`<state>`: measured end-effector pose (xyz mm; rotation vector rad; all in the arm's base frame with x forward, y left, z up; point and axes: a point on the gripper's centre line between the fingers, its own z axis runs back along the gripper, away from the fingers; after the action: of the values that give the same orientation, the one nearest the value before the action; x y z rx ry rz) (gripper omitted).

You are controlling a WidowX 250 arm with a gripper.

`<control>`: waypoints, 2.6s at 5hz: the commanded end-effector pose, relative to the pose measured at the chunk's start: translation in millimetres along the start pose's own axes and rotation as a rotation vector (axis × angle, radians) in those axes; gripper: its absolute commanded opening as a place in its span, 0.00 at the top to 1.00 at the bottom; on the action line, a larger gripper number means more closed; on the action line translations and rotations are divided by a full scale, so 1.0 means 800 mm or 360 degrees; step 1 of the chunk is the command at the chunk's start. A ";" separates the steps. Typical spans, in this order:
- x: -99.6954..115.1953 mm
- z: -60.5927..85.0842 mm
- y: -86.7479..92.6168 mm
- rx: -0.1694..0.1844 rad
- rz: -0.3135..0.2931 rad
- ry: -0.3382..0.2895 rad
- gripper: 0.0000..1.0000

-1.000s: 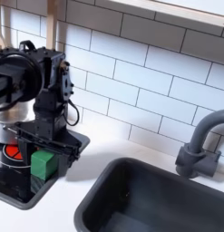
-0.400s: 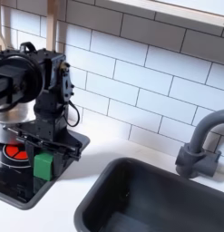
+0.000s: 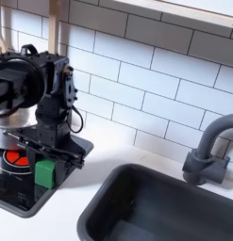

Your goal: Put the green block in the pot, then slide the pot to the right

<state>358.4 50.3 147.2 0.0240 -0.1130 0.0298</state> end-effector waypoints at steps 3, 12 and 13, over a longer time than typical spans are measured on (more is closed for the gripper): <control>0.021 0.093 0.008 0.0066 0.0020 -0.0243 1.00; 0.081 0.088 0.129 0.0402 0.0051 -0.0617 1.00; 0.088 0.078 0.129 0.0390 0.0052 -0.0599 1.00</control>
<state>417.0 155.3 220.8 0.2745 -0.4885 0.0764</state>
